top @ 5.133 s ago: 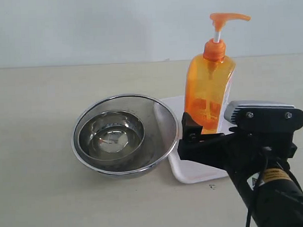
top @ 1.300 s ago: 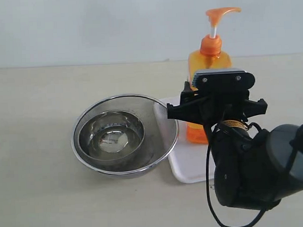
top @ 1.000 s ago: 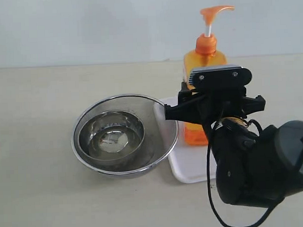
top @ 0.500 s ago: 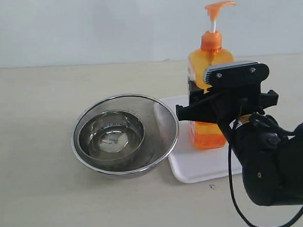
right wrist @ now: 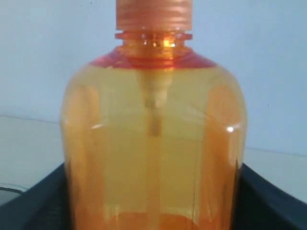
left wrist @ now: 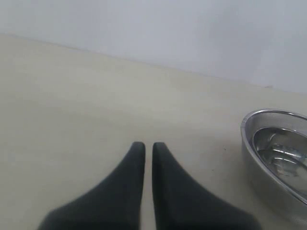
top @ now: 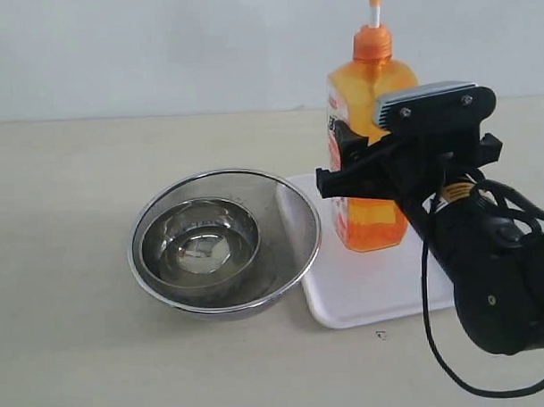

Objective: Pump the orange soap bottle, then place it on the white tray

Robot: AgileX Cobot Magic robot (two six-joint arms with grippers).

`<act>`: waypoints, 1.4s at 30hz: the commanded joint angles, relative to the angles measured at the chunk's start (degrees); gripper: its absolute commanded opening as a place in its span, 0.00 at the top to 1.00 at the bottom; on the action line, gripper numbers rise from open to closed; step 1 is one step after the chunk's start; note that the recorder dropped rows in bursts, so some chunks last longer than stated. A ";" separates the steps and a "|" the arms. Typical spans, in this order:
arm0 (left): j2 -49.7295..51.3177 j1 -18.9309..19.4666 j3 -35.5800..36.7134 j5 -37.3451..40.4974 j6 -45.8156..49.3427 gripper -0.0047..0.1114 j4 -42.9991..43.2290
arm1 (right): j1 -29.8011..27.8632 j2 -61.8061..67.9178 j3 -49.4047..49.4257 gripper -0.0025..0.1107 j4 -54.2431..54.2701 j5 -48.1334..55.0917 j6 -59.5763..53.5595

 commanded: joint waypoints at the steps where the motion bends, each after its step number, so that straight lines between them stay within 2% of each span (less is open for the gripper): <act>1: -0.21 0.24 0.22 -0.15 -0.43 0.91 0.20 | -1.94 -1.07 -0.45 0.98 -4.14 -5.27 3.64; 15: -0.21 0.24 0.22 -0.15 -0.43 0.91 0.20 | -5.92 3.33 -1.90 0.98 -8.54 -5.27 6.21; 38: -0.21 0.24 0.22 -0.15 -0.43 0.91 0.20 | -6.43 9.07 -4.57 0.98 -7.97 -5.27 5.27; 40: -0.21 0.24 0.22 -0.15 -0.43 0.91 0.20 | -6.43 9.07 -4.57 0.96 -7.97 -5.27 5.05; 42: -0.21 0.24 0.22 -0.15 -0.43 0.91 0.20 | -6.43 9.07 -4.47 0.88 -8.21 -5.27 5.05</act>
